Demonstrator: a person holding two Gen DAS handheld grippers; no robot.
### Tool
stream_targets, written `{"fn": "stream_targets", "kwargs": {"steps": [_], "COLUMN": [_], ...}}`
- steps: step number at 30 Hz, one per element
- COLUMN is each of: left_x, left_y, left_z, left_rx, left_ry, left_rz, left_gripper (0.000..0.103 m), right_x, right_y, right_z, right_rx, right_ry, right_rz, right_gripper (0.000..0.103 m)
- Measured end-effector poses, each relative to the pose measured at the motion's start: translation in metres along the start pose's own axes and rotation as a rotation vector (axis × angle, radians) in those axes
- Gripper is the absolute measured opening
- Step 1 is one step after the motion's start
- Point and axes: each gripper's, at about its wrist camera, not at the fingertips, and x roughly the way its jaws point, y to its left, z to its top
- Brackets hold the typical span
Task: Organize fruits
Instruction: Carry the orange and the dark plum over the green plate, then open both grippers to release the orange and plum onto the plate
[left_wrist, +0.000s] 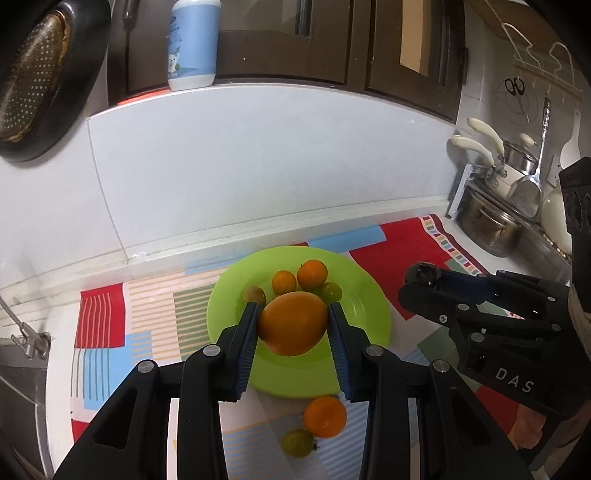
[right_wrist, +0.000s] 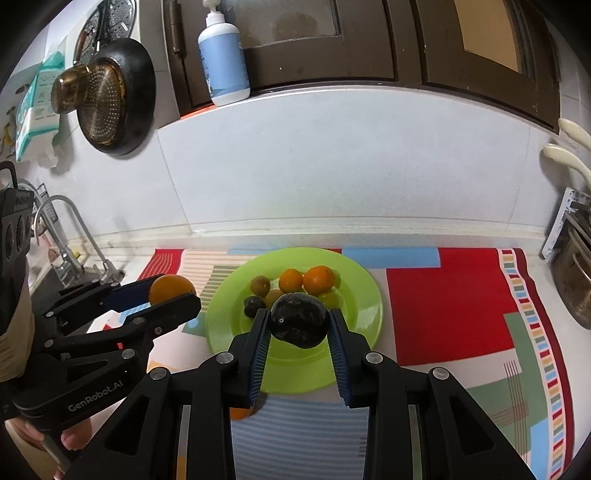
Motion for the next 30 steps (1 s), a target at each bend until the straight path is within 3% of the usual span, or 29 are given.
{"fn": "stream_targets", "kwargs": {"steps": [30], "left_x": [0.093], "left_y": [0.021], "left_z": [-0.005], "left_rx": [-0.029], "left_ry": [0.154], "left_rz": [-0.01], "left_gripper": [0.037], "right_x": [0.102], "right_y": [-0.021], "right_z": [-0.001], "right_rx": [0.004], "right_ry": [0.155], "right_rz": [0.021], "right_gripper": [0.032]}}
